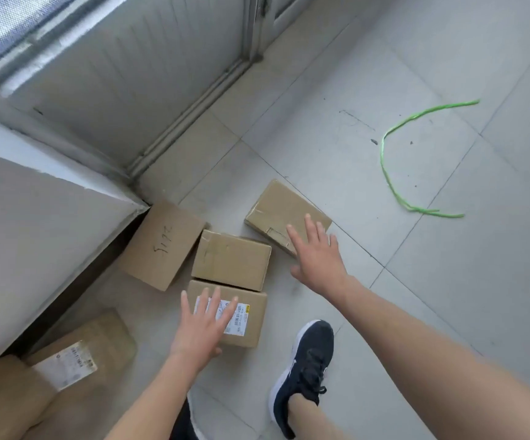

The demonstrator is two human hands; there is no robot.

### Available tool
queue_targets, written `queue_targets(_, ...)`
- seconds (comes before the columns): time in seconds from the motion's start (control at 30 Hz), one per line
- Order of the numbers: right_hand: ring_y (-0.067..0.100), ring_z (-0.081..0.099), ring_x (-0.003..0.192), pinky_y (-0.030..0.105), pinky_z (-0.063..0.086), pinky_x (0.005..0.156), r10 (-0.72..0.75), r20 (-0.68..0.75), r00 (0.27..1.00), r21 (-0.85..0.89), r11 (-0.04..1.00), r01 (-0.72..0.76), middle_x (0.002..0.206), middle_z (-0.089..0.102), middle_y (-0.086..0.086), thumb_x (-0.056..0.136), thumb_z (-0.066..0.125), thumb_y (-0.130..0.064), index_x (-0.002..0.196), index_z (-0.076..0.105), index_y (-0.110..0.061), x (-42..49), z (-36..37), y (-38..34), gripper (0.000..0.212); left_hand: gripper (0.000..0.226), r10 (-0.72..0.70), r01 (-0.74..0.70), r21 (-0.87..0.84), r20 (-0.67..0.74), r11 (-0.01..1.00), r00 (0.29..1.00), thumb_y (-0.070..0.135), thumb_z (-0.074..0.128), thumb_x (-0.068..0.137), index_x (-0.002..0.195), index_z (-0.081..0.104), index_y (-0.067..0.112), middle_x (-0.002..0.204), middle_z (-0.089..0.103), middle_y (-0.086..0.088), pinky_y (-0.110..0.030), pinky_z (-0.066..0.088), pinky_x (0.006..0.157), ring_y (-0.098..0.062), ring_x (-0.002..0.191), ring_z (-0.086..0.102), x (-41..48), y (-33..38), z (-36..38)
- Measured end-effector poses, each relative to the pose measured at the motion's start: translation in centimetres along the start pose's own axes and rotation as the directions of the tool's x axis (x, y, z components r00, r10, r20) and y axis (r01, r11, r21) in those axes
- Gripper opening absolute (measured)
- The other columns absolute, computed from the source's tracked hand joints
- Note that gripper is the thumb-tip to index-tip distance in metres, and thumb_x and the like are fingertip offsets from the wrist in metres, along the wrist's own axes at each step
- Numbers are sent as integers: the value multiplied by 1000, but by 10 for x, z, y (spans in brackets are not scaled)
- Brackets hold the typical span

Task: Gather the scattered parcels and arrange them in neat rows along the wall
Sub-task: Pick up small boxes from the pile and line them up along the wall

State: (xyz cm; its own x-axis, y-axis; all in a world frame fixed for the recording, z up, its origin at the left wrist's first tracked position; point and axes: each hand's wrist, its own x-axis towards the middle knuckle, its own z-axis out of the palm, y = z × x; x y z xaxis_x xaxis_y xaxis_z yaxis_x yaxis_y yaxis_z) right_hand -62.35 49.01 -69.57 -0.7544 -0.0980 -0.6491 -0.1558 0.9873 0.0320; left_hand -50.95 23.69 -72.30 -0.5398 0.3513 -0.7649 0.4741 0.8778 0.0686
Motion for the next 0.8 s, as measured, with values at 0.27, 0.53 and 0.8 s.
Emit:
queue_targets(0.27, 47, -9, 146, 70, 12, 109, 9, 34, 999, -44, 999, -8, 161, -15, 19, 76, 60, -73, 153, -11, -35, 94, 29, 28, 112, 128, 125, -124, 109, -9, 986, 992, 58, 72, 77, 148, -26, 18, 153, -29, -29, -77, -14, 101, -49, 143, -19, 55, 5, 49)
queue_targets(0.53, 45, 20, 135, 51, 39, 94, 82, -77, 994, -123, 988, -91, 158, -8, 26, 62, 58, -86, 151, -13, -39, 104, 67, 23, 123, 117, 151, -142, 98, -91, 985, 984, 32, 65, 89, 143, -38, 23, 150, -35, -29, -77, -11, 103, -54, 134, -33, 67, -3, 66)
queue_targets(0.8, 43, 30, 127, 54, 32, 99, 396, -10, 918, 295, 878, -376, 144, 20, 30, 57, 68, -78, 152, -3, -37, 61, 70, 6, 125, 137, 62, -63, -41, -36, 997, 997, 61, 76, 67, 145, -32, 31, 156, -7, -31, -76, -5, 104, -48, 143, 4, 42, 9, 54)
